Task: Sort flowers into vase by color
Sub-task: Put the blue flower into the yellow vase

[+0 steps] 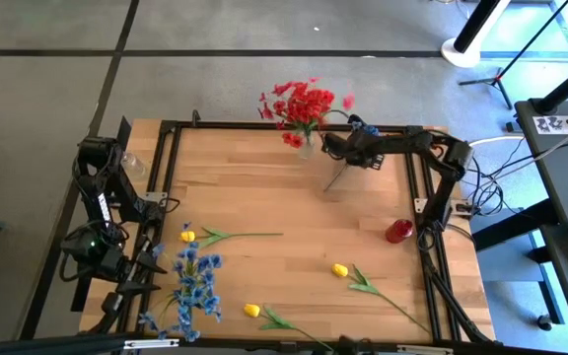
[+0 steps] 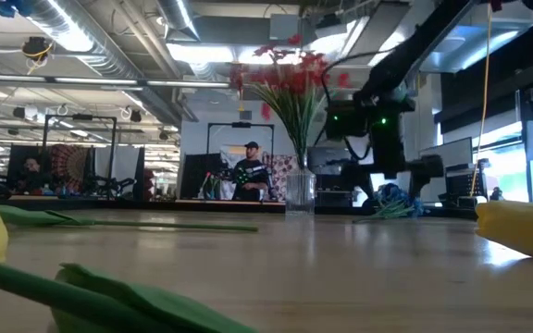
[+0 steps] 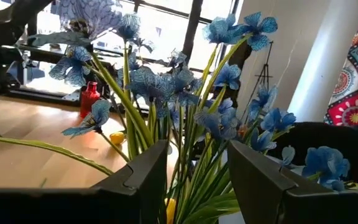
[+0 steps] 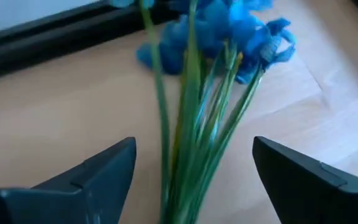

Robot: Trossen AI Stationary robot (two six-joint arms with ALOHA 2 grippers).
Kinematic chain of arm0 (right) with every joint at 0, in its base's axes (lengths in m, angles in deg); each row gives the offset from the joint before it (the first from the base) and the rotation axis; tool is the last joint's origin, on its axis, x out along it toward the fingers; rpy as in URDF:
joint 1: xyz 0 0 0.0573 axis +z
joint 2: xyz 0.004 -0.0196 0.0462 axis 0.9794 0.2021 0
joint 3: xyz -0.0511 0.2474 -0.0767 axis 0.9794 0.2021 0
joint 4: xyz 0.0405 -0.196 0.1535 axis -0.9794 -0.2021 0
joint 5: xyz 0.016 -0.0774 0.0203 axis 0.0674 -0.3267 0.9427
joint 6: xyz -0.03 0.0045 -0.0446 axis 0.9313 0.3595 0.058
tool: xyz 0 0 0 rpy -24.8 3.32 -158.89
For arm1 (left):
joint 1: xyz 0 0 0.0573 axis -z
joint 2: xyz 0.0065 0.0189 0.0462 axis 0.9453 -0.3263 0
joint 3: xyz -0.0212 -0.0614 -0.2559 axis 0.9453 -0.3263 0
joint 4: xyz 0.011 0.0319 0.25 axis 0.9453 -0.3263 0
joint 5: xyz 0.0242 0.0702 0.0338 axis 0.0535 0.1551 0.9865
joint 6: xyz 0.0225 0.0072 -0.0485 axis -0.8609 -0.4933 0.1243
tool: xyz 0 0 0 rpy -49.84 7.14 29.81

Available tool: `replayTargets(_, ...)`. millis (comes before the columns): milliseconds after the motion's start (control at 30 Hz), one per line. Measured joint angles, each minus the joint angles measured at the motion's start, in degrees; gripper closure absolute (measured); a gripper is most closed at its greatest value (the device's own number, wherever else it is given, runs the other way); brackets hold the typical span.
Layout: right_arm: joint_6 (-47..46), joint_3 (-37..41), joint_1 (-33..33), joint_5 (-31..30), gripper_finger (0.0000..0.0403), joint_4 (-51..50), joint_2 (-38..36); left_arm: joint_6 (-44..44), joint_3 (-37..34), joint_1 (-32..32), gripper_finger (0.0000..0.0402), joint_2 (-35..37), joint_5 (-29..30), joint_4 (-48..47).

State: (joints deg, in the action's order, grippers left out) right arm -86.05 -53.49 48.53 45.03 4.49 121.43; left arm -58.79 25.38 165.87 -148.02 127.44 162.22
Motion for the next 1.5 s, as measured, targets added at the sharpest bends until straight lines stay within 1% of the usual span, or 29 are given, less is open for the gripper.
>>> replayTargets(100, -2.6, 0.5, -2.5, 2.1, 0.0094, -0.5, 1.1, -0.4, 0.0, -0.5, 0.0236, 0.0, 1.0, 0.0)
replayTargets(200, -3.7, 0.5, -3.1, 3.1, 0.013, 0.1, 2.3, -1.4, 0.0, -1.6, 0.0236, 0.0, 0.4, -0.6)
replayTargets(333, -3.8, 0.3, -2.8, 2.7, 0.02, 1.2, 4.0, -1.9, 0.0, -3.8, 0.0236, 0.0, -2.1, -1.3)
replayTargets(467, -3.8, 0.2, -2.5, 2.4, 0.028, 1.8, 4.6, -0.8, 0.0, -7.7, 0.0236, 0.0, -3.0, -1.3)
replayTargets(567, -3.5, 0.4, -0.7, 0.6, 0.0342, 0.0, 4.1, 1.1, 0.0, -10.2, 0.0236, 0.0, -4.6, -1.3)
replayTargets(633, -3.4, 0.5, 1.2, -0.8, 0.0379, -2.7, 2.9, 1.2, 0.0, -10.5, 0.0237, 0.0, -4.8, -1.0)
replayTargets(667, -3.3, 0.5, 2.3, -1.4, 0.0387, -3.7, 2.0, 0.6, 0.0, -10.3, 0.0236, 0.4, -4.3, -1.1)
replayTargets(733, -3.4, 0.5, 4.9, -3.1, 0.0387, -7.1, 0.1, -2.1, 0.0, -9.1, 0.0237, 1.9, -2.0, -0.7)
replayTargets(833, -6.4, 0.5, 10.0, -7.2, 0.036, -11.7, -3.4, -8.0, 0.0, -7.0, 0.0237, 5.6, 2.7, 0.4)
replayTargets(933, -9.9, 0.4, 16.2, -11.4, 0.0348, -14.2, -7.7, -11.5, 0.0, -5.0, 0.0237, 9.5, 3.3, 0.5)
replayTargets(1033, -11.6, 0.4, 23.2, -15.5, 0.0359, -14.3, -11.6, -12.1, 0.0, -1.4, 0.0237, 12.7, 3.4, 0.6)
replayTargets(1200, -11.8, 0.4, 36.7, -22.9, 0.0392, -13.3, -16.4, -11.4, 0.0, 7.5, 0.0237, 15.9, 2.6, 0.5)
replayTargets(1267, -11.7, 0.4, 42.5, -25.7, 0.0393, -11.5, -17.5, -11.0, 0.0, 9.9, 0.0237, 16.2, -1.5, 0.5)
replayTargets(1300, -10.7, 0.4, 45.1, -27.1, 0.0389, -10.3, -17.7, -11.3, 0.0, 10.5, 0.0237, 16.2, -5.3, 0.1)
replayTargets(1367, -7.9, 0.4, 49.9, -29.8, 0.0379, -6.4, -17.7, -12.7, 0.0, 10.9, 0.0237, 16.2, -15.3, -1.9)
replayTargets(1433, -2.4, 0.4, 53.7, -32.3, 0.0373, -1.5, -17.8, -16.2, 0.0, 9.9, 0.0237, 16.1, -26.0, -3.1)
replayTargets(1467, 1.0, 0.4, 54.9, -33.1, 0.0373, 1.7, -17.8, -18.9, 0.0, 8.5, 0.0237, 16.1, -30.0, -3.0)
replayTargets(1500, 5.3, 0.4, 55.8, -33.4, 0.0375, 5.0, -17.8, -21.1, 0.0, 6.5, 0.0237, 16.1, -32.6, -2.5)
